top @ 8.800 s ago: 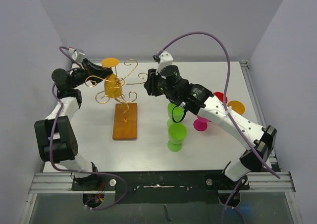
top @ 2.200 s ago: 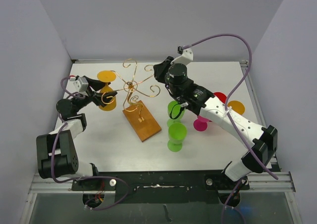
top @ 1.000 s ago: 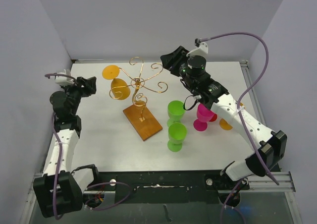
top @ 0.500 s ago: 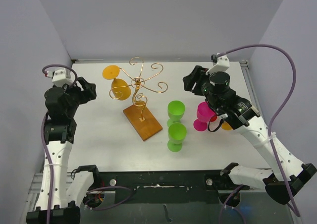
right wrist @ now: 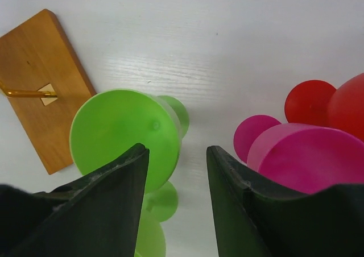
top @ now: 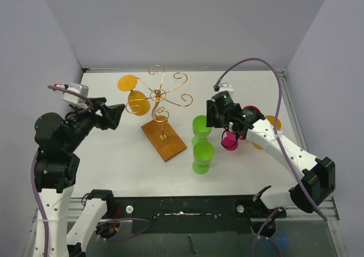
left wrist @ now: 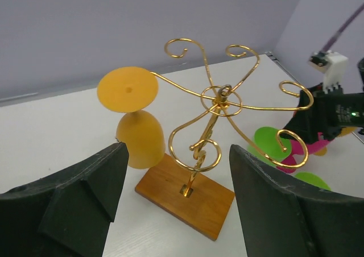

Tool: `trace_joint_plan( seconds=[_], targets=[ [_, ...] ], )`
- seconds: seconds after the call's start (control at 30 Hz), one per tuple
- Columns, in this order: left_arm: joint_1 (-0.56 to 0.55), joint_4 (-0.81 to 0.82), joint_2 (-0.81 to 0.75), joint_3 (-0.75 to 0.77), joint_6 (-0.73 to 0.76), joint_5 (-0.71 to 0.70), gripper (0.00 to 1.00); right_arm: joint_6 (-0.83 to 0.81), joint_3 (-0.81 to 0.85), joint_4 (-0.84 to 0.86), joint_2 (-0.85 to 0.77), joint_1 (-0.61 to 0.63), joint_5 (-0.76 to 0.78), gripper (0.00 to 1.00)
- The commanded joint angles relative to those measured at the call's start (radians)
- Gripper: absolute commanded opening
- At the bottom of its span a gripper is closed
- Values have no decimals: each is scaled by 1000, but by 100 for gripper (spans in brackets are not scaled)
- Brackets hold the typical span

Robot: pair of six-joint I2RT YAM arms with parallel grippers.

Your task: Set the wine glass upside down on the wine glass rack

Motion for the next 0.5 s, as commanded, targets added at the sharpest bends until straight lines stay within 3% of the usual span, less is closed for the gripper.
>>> trace_joint_plan(
  seconds=[0.0, 0.47],
  targets=[
    [-33, 55, -36, 29, 49, 100, 71, 2, 37, 29, 44, -21, -15, 44],
    [-87, 102, -18, 71, 61, 169, 73, 16, -10, 106, 96, -103, -123, 10]
  ],
)
